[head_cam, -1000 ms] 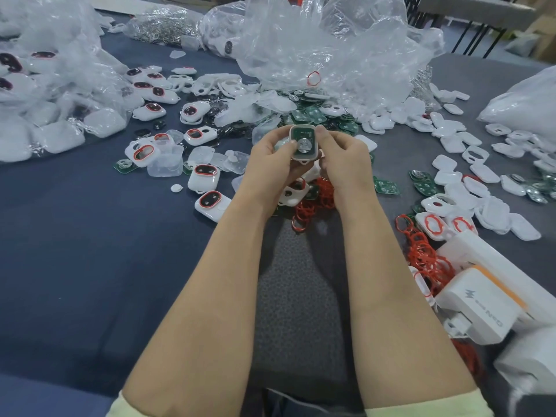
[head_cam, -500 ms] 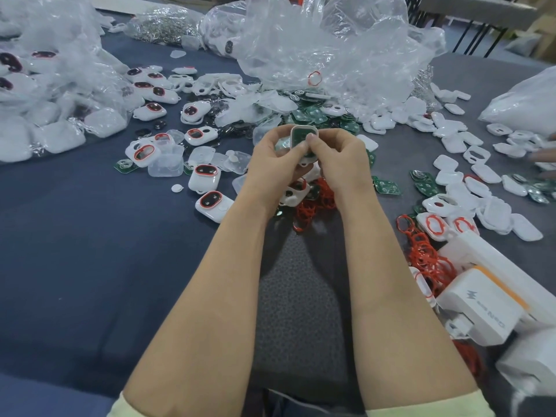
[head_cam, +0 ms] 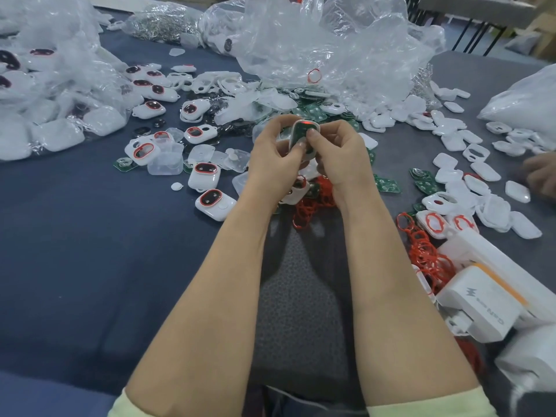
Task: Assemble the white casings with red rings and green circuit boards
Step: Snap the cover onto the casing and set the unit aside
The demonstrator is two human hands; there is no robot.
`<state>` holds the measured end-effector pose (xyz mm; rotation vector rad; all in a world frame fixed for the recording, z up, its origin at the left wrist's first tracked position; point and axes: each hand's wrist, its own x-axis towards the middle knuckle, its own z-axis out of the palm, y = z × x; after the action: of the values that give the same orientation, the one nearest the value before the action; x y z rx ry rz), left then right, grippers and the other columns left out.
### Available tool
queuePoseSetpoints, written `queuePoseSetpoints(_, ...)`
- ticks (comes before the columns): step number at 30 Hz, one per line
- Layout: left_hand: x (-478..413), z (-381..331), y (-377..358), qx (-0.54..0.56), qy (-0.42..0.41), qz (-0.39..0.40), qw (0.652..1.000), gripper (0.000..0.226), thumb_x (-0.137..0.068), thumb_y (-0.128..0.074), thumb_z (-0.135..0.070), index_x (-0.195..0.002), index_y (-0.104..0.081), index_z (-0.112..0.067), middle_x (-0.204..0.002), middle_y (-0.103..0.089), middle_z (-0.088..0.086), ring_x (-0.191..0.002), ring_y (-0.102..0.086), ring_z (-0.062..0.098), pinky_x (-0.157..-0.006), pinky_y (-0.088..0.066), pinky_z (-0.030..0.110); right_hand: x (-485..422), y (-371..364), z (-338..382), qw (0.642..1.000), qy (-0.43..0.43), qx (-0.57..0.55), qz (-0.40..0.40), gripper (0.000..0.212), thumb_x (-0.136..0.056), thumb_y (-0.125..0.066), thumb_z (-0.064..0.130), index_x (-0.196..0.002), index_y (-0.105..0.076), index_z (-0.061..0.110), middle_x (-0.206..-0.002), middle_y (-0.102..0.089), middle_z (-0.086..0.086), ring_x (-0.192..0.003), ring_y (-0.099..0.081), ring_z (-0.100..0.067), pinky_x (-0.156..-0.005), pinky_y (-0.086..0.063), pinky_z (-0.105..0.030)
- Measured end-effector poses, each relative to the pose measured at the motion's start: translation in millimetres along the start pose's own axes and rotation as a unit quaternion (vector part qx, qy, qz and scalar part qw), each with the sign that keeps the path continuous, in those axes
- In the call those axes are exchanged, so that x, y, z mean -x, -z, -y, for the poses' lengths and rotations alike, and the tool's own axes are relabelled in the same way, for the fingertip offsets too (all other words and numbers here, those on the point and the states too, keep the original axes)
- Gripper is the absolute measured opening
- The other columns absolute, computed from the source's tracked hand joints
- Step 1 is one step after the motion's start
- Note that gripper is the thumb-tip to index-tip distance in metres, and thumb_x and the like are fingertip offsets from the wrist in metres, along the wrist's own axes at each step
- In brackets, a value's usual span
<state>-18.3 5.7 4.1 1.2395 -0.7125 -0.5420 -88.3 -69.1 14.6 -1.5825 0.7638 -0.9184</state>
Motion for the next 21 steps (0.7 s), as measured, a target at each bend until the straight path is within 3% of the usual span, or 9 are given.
queuePoseSetpoints(4,-0.6,-2.4,0.2,0.04,0.005,-0.045,0.998,0.025,-0.093,-0.053,0.004,-0.105,-0.052,-0.018,-0.09,-0.069,0.009,-0.073,-0.07,0.01,-0.072,-0.057,0.024,0.2,0.6,2.0,1.0,-0.006,-0.029,-0.007,0.009,-0.09,-0.064,0.02,-0.082,-0.062,0.023,-0.067,-0.062,0.014,-0.052,-0.051,0.004,-0.052,-0.04,-0.014)
queuePoseSetpoints(6,-4.0,-2.7,6.6,0.112,0.043,-0.103,0.987,0.027,-0.092,-0.054,0.006,-0.108,-0.052,-0.015,-0.107,-0.064,0.014,-0.083,-0.07,0.017,-0.073,-0.058,0.026,-3.2,10.4,2.4,0.997,0.009,0.023,-0.067,0.005,-0.091,-0.062,0.025,-0.086,-0.064,0.024,-0.079,-0.063,0.011,-0.066,-0.054,-0.001,-0.061,-0.047,-0.022)
queuePoseSetpoints(9,-8.7,-3.7,15.0,0.204,0.084,-0.168,0.961,0.027,-0.091,-0.053,0.008,-0.11,-0.052,-0.01,-0.106,-0.061,0.011,-0.084,-0.07,0.021,-0.067,-0.057,0.023,-8.7,26.4,2.7,0.981,0.006,0.137,-0.138,0.014,-0.087,-0.059,0.02,-0.091,-0.07,0.013,-0.075,-0.063,0.007,-0.076,-0.057,-0.01,-0.078,-0.055,-0.037)
queuePoseSetpoints(12,-8.6,-3.4,14.8,0.221,0.097,-0.187,0.952,0.023,-0.091,-0.053,0.008,-0.1,-0.053,-0.013,-0.105,-0.062,0.011,-0.082,-0.07,0.023,-0.063,-0.056,0.021,-7.1,28.6,0.7,0.966,-0.004,0.241,-0.093,0.015,-0.086,-0.06,0.018,-0.093,-0.072,0.014,-0.079,-0.064,0.006,-0.08,-0.058,-0.011,-0.071,-0.048,-0.025)
queuePoseSetpoints(14,-7.7,-2.3,13.4,0.218,0.105,-0.186,0.952,0.024,-0.091,-0.054,0.007,-0.098,-0.054,-0.015,-0.107,-0.063,0.013,-0.086,-0.07,0.025,-0.059,-0.056,0.02,-3.8,25.7,-0.6,0.95,0.011,0.303,-0.078,0.019,-0.086,-0.058,0.015,-0.1,-0.071,0.015,-0.093,-0.069,0.001,-0.089,-0.059,-0.013,-0.075,-0.043,-0.021)
queuePoseSetpoints(17,-6.6,-1.8,10.5,0.167,0.09,-0.187,0.964,0.024,-0.091,-0.055,0.005,-0.103,-0.052,-0.014,-0.096,-0.065,0.009,-0.08,-0.069,0.021,-0.056,-0.055,0.018,-0.6,15.1,-4.7,0.925,0.038,0.37,-0.077,0.027,-0.088,-0.055,0.018,-0.112,-0.067,0.013,-0.111,-0.067,-0.007,-0.109,-0.056,-0.026,-0.095,-0.043,-0.032)
queuePoseSetpoints(21,-5.8,-2.1,5.1,0.136,0.061,-0.174,0.973,0.027,-0.09,-0.053,0.009,-0.097,-0.05,-0.017,-0.087,-0.062,0.005,-0.074,-0.066,0.018,-0.064,-0.057,0.022,-0.8,5.1,-11.9,0.89,-0.013,0.452,-0.06,0.034,-0.091,-0.055,0.034,-0.119,-0.059,0.014,-0.123,-0.059,-0.008,-0.12,-0.042,-0.032,-0.097,-0.035,-0.04)
